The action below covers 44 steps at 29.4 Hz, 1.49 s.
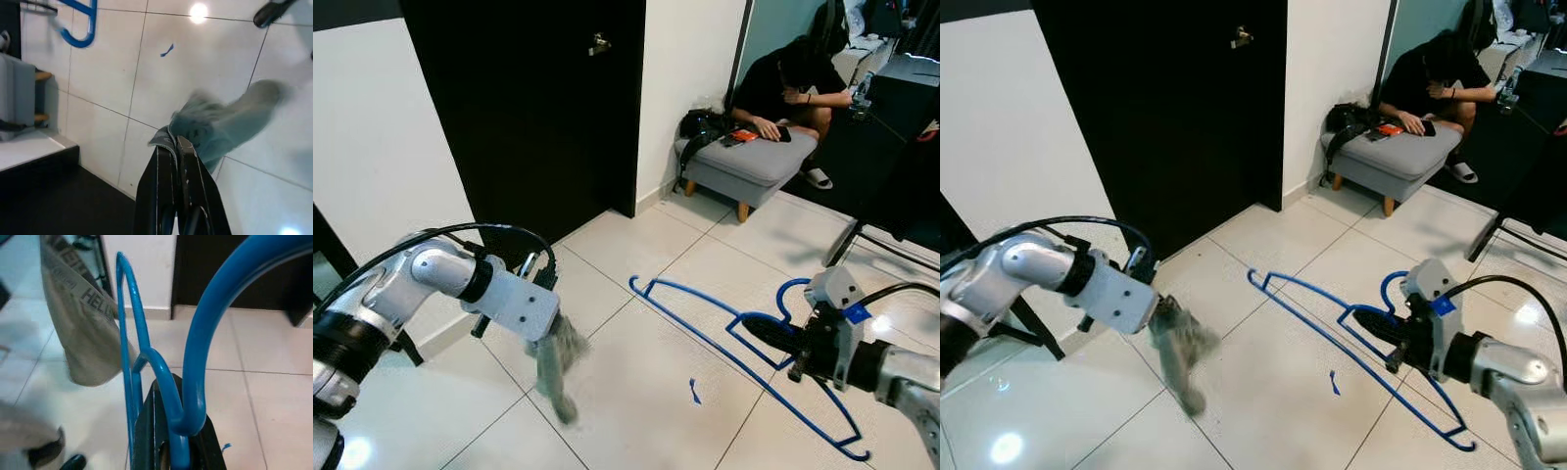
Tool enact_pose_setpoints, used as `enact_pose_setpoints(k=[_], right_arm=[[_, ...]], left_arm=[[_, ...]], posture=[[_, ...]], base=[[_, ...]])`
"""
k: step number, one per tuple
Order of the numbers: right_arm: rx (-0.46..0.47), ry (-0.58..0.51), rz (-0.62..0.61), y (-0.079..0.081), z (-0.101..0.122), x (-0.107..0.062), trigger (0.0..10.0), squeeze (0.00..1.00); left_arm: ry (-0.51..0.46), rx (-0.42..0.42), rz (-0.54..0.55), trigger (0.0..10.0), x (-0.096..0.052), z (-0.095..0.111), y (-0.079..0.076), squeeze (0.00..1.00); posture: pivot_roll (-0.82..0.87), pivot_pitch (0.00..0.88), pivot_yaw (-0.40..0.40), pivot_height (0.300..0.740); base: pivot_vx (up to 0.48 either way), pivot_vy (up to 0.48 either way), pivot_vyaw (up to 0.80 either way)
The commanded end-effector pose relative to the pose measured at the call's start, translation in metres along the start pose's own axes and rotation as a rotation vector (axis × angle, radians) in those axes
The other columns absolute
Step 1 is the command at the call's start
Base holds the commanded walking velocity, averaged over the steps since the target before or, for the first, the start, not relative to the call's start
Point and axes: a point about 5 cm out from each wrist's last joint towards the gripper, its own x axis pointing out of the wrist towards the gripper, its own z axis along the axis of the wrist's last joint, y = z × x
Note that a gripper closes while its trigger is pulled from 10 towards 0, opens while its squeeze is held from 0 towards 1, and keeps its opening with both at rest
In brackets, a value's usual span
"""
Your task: Hang hanger
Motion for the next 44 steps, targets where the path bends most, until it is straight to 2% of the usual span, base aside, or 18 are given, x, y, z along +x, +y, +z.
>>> enact_pose_setpoints(k=[1,4,7,13,16,19,23,31,44], right_arm=[[-0.008,0.044,0.095,0.003,0.000,0.001,10.0,0.00],[-0.015,0.062,0.134,0.005,0.000,0.002,10.0,0.00],[-0.036,0.076,0.230,0.009,0.008,0.004,10.0,0.00],[-0.096,0.040,0.306,0.013,0.028,0.010,10.0,0.00],[-0.111,0.013,0.294,0.011,0.034,0.013,10.0,0.00],[-0.153,-0.044,0.284,0.010,0.049,0.018,10.0,0.00],[-0.184,-0.057,0.272,0.010,0.056,0.023,10.0,0.00],[-0.221,-0.004,0.196,0.003,0.057,0.025,10.0,0.00],[-0.239,0.038,0.161,-0.002,0.055,0.020,10.0,0.00]], left_arm=[[-0.001,0.100,-0.017,10.0,-0.006,0.006,0.010,0.00],[0.000,0.140,-0.009,10.0,-0.006,0.008,0.014,0.00],[-0.050,0.201,0.030,10.0,-0.005,0.015,0.024,0.00],[-0.114,0.207,0.032,10.0,-0.007,0.021,0.026,0.00],[-0.122,0.206,0.026,10.0,-0.007,0.023,0.025,0.00],[-0.138,0.210,0.018,10.0,-0.006,0.026,0.023,0.00],[-0.152,0.213,0.020,10.0,-0.005,0.029,0.024,0.00],[-0.193,0.227,0.031,10.0,-0.005,0.037,0.028,0.00],[-0.205,0.253,0.034,10.0,-0.006,0.043,0.033,0.00]], posture=[[-0.04,0.000,0.020,0.740],[-0.03,0.000,0.019,0.740],[-0.03,0.000,0.020,0.740],[-0.03,0.000,0.018,0.740],[-0.02,0.000,0.018,0.740],[-0.02,0.000,0.015,0.740],[-0.02,0.000,0.014,0.740],[-0.02,0.000,0.011,0.740],[-0.02,0.000,0.013,0.740]], base=[[0.000,0.000,0.00],[0.000,0.000,0.00],[0.000,0.000,0.00],[0.000,0.000,0.00],[0.000,0.000,0.00],[0.000,0.000,0.00],[0.000,0.000,0.00],[0.000,0.000,0.00],[0.000,0.000,0.00]])
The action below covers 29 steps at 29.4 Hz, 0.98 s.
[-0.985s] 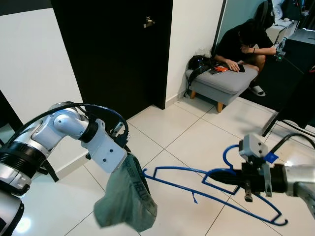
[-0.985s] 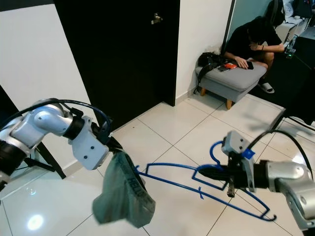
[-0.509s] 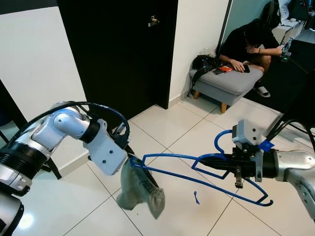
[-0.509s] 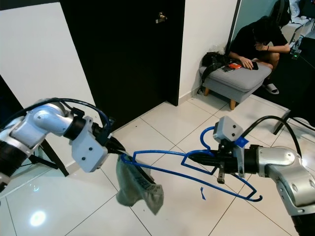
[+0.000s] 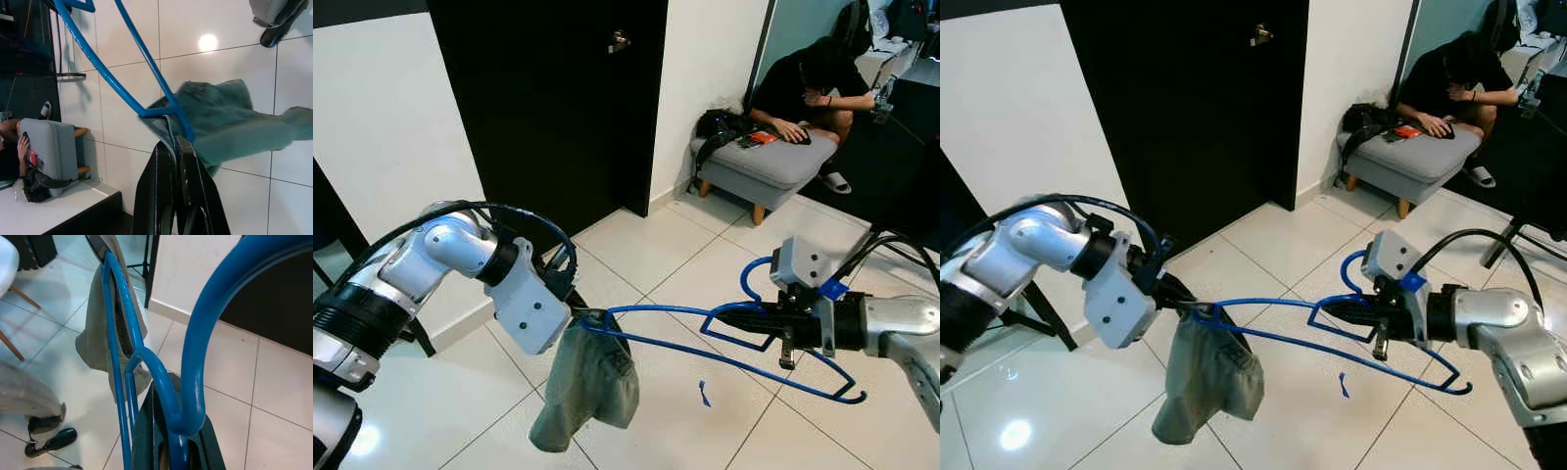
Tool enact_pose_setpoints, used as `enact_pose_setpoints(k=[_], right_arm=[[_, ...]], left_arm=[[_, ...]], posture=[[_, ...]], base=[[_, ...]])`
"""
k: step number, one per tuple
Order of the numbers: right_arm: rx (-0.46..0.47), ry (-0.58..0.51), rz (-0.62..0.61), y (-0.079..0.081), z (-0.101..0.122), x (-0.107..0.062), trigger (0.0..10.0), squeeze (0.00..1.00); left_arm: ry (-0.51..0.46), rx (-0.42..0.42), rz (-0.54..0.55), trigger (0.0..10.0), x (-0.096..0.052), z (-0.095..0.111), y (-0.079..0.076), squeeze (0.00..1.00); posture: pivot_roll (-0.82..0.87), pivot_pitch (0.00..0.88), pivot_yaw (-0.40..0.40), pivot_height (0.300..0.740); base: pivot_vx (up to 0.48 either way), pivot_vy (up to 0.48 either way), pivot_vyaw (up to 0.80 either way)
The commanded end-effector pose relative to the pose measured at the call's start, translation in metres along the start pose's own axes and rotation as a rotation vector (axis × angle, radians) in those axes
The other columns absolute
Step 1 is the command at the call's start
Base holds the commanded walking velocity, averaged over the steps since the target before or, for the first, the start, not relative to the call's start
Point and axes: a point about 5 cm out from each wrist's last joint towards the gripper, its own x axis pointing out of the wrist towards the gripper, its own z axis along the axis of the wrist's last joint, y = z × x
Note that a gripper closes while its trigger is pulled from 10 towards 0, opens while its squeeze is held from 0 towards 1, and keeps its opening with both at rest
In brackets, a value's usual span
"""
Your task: Hang hanger
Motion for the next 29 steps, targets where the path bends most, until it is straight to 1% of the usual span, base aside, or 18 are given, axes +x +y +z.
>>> enact_pose_setpoints(k=[1,2,4,8,14,16,17,20,24,25,27,29], right_arm=[[-0.014,0.012,-0.012,-0.002,0.001,-0.001,10.0,0.00],[-0.014,0.012,-0.012,-0.002,0.001,-0.001,10.0,0.00],[-0.013,-0.027,0.012,0.001,0.007,0.000,10.0,0.00],[-0.014,-0.049,0.039,0.004,0.010,0.000,10.0,0.00],[0.006,-0.064,0.110,0.013,0.012,-0.007,10.0,0.00],[0.024,-0.074,0.168,0.019,0.015,-0.012,10.0,0.00],[0.031,-0.068,0.201,0.022,0.016,-0.015,10.0,0.00],[0.034,-0.054,0.232,0.025,0.016,-0.018,10.0,0.00],[0.036,-0.035,0.239,0.026,0.015,-0.021,10.0,0.00],[0.043,-0.008,0.257,0.027,0.012,-0.025,10.0,0.00],[0.046,0.005,0.265,0.028,0.010,-0.026,10.0,0.00],[0.038,0.025,0.243,0.026,0.009,-0.028,10.0,0.00]], left_arm=[[-0.011,0.015,0.000,10.0,0.000,0.003,0.004,0.00],[-0.011,0.015,0.000,10.0,0.000,0.003,0.004,0.00],[-0.002,0.018,-0.007,10.0,-0.001,0.002,0.003,0.00],[0.009,0.020,-0.015,10.0,-0.001,0.000,0.002,0.00],[0.024,0.019,-0.025,10.0,-0.002,-0.002,0.000,0.00],[0.023,0.020,-0.025,10.0,-0.001,-0.002,0.000,0.00],[0.023,0.021,-0.025,10.0,-0.001,-0.002,0.000,0.00],[0.021,0.023,-0.023,10.0,0.000,-0.002,0.000,0.00],[0.021,0.027,-0.023,10.0,0.000,-0.002,0.001,0.00],[0.024,0.033,-0.022,10.0,0.001,-0.003,0.001,0.00],[0.025,0.034,-0.022,10.0,0.001,-0.003,0.001,0.00],[0.027,0.038,-0.021,10.0,0.000,-0.003,0.002,0.00]], posture=[[-0.02,0.000,0.014,0.740],[-0.02,0.000,0.014,0.740],[-0.02,0.000,0.013,0.740],[-0.03,0.000,0.014,0.740],[-0.03,0.000,0.014,0.740],[-0.03,0.000,0.016,0.740],[-0.03,0.000,0.015,0.740],[-0.04,0.000,0.015,0.740],[-0.04,0.000,0.015,0.740],[-0.04,0.000,0.015,0.740],[-0.04,0.000,0.015,0.740],[-0.04,0.000,0.015,0.740]], base=[[0.000,0.000,0.00],[0.000,0.000,0.00],[0.000,0.000,0.00],[0.000,0.000,0.00],[0.000,0.000,0.00],[0.000,0.000,0.00],[0.000,0.000,0.00],[0.000,0.000,0.00],[0.000,0.000,0.00],[0.000,0.000,0.00],[0.000,0.000,0.00],[0.000,0.000,0.00]])
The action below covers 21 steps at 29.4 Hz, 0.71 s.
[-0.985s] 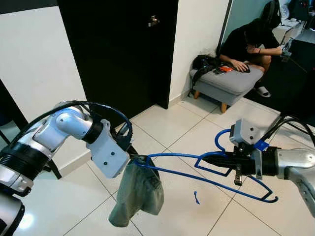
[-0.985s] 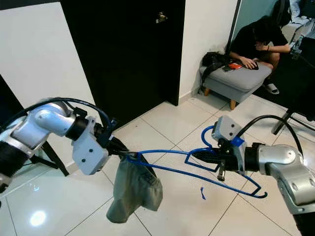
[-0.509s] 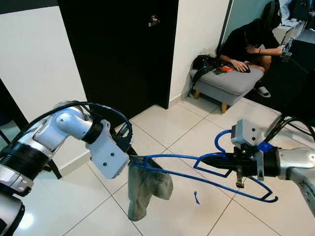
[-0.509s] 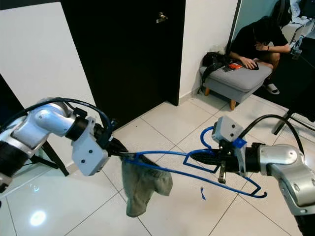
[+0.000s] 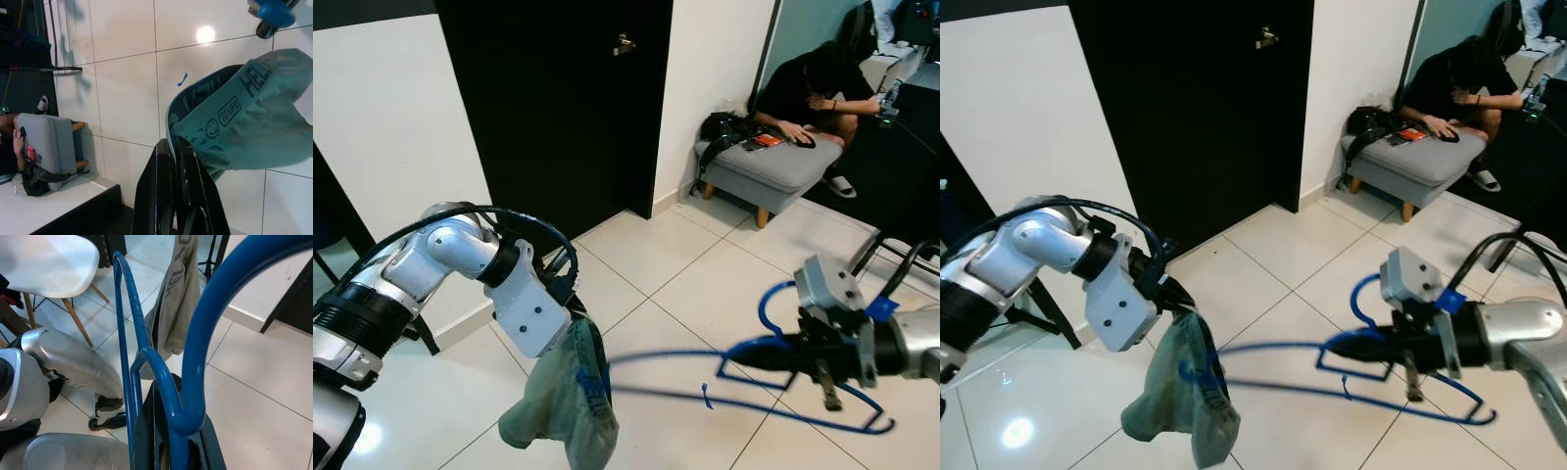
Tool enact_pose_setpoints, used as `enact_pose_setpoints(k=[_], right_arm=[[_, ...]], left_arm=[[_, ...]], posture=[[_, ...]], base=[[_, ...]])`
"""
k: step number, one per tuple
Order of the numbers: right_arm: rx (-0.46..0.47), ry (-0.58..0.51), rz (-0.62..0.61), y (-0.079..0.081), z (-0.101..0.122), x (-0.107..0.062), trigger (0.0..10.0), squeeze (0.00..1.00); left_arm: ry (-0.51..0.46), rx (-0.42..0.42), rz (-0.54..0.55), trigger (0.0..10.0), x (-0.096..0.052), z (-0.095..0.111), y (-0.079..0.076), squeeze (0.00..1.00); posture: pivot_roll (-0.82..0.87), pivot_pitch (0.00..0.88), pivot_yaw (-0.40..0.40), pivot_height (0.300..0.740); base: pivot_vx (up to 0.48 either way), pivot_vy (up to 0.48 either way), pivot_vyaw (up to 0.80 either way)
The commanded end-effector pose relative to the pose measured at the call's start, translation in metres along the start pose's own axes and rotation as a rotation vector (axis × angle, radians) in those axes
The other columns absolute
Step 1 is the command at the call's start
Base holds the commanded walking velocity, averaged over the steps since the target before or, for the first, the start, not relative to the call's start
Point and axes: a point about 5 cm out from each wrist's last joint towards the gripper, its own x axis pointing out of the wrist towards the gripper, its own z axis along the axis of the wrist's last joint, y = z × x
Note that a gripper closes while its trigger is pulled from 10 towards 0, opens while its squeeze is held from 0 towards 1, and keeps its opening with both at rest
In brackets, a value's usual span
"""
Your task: Hang hanger
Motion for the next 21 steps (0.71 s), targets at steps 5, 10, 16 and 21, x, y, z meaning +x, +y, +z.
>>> enact_pose_setpoints(k=[5,10,16,21], right_arm=[[-0.021,0.071,-0.081,-0.007,-0.001,-0.010,10.0,0.00],[-0.023,0.097,-0.099,-0.009,-0.004,-0.011,10.0,0.00],[-0.039,0.096,-0.149,-0.013,-0.001,-0.011,10.0,0.00],[-0.058,0.088,-0.198,-0.020,0.000,-0.009,10.0,0.00]], left_arm=[[0.009,0.029,0.004,10.0,-0.002,0.000,0.005,0.00],[0.006,0.031,0.005,10.0,-0.001,0.001,0.005,0.00],[-0.006,0.036,0.013,10.0,0.000,0.004,0.006,0.00],[-0.019,0.044,0.023,10.0,0.002,0.007,0.008,0.00]], posture=[[-0.04,0.000,0.016,0.740],[-0.03,0.000,0.016,0.740],[-0.03,0.000,0.015,0.740],[-0.03,0.000,0.014,0.740]], base=[[0.000,0.000,0.00],[0.000,0.000,0.00],[0.000,0.000,0.00],[0.000,0.000,0.00]])
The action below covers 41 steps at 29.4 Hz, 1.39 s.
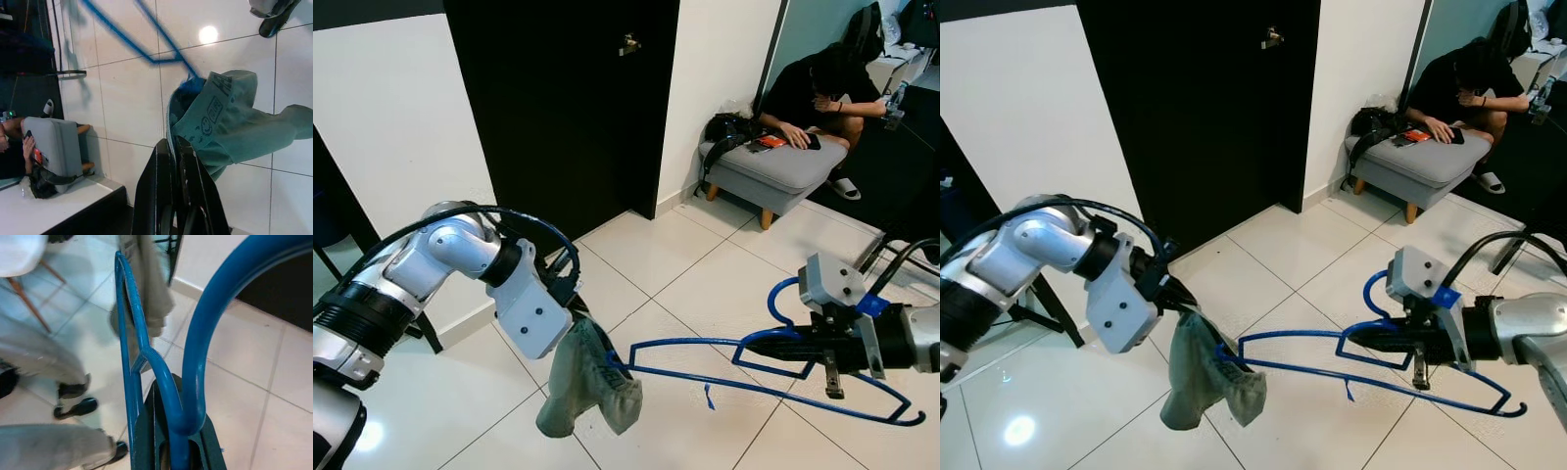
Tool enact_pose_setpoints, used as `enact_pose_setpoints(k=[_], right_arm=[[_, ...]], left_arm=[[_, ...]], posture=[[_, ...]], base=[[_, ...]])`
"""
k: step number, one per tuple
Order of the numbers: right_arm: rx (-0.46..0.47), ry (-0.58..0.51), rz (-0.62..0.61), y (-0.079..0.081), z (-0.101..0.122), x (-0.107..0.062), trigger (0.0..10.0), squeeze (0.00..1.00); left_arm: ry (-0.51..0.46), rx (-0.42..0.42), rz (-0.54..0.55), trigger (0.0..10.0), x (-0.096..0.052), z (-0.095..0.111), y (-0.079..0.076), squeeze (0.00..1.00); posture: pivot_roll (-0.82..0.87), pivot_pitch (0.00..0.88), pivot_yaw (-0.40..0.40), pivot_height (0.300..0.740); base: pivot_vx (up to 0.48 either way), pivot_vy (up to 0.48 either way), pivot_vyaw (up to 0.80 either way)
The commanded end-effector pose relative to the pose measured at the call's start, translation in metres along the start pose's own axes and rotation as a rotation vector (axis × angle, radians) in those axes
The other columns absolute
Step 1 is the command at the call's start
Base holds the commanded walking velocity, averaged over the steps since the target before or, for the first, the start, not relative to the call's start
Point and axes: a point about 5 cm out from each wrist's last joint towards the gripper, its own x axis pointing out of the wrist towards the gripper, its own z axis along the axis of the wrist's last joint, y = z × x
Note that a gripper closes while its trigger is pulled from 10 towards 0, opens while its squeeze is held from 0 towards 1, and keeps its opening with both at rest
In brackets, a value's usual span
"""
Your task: Hang hanger
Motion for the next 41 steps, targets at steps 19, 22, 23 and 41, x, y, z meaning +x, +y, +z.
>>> enact_pose_setpoints(k=[19,22,23,41], right_arm=[[-0.032,-0.044,-0.008,-0.001,0.007,0.032,10.0,0.00],[-0.031,-0.048,0.004,0.001,0.007,0.038,10.0,0.00],[-0.031,-0.049,0.006,0.002,0.007,0.041,10.0,0.00],[0.039,-0.139,-0.356,-0.028,0.017,0.081,10.0,0.00]], left_arm=[[-0.034,-0.013,0.062,10.0,0.003,0.006,0.012,0.00],[-0.044,-0.027,0.084,10.0,0.004,0.008,0.016,0.00],[-0.052,-0.033,0.094,10.0,0.004,0.009,0.018,0.00],[-0.250,-0.115,0.182,10.0,0.017,0.042,0.034,0.00]], posture=[[-0.02,0.000,0.014,0.740],[-0.02,0.000,0.015,0.740],[-0.02,0.000,0.017,0.740],[-0.02,0.000,0.027,0.740]], base=[[0.000,0.000,0.00],[0.000,0.000,0.00],[0.000,0.000,0.00],[0.000,0.000,0.00]])
